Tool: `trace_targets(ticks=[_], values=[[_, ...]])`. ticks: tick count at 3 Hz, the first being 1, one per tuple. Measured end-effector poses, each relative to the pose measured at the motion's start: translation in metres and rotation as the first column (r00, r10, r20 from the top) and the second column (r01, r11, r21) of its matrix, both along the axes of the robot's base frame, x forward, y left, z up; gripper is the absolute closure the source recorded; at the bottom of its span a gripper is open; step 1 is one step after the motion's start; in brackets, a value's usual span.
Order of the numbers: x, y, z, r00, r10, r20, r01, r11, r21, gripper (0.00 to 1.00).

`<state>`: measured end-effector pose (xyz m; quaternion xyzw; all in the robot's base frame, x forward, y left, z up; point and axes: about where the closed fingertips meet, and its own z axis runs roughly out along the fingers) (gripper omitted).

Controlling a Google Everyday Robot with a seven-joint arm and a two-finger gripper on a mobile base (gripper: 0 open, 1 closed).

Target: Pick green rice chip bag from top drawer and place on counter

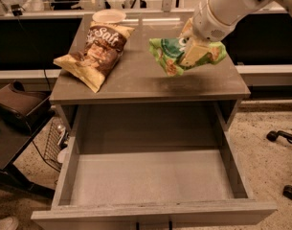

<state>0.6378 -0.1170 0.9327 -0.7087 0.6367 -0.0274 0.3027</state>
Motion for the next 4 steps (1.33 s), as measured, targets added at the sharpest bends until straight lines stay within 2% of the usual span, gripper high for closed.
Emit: trace_targets(ticks=[2, 4], values=[[0.034, -0.006, -0.029, 0.9946, 0.008, 0.103, -0.018, 0.994, 0.104, 1.00], [0.036, -0.003, -0.032, 0.9947, 0.013, 0.102, -0.024, 0.994, 0.105, 0.51]])
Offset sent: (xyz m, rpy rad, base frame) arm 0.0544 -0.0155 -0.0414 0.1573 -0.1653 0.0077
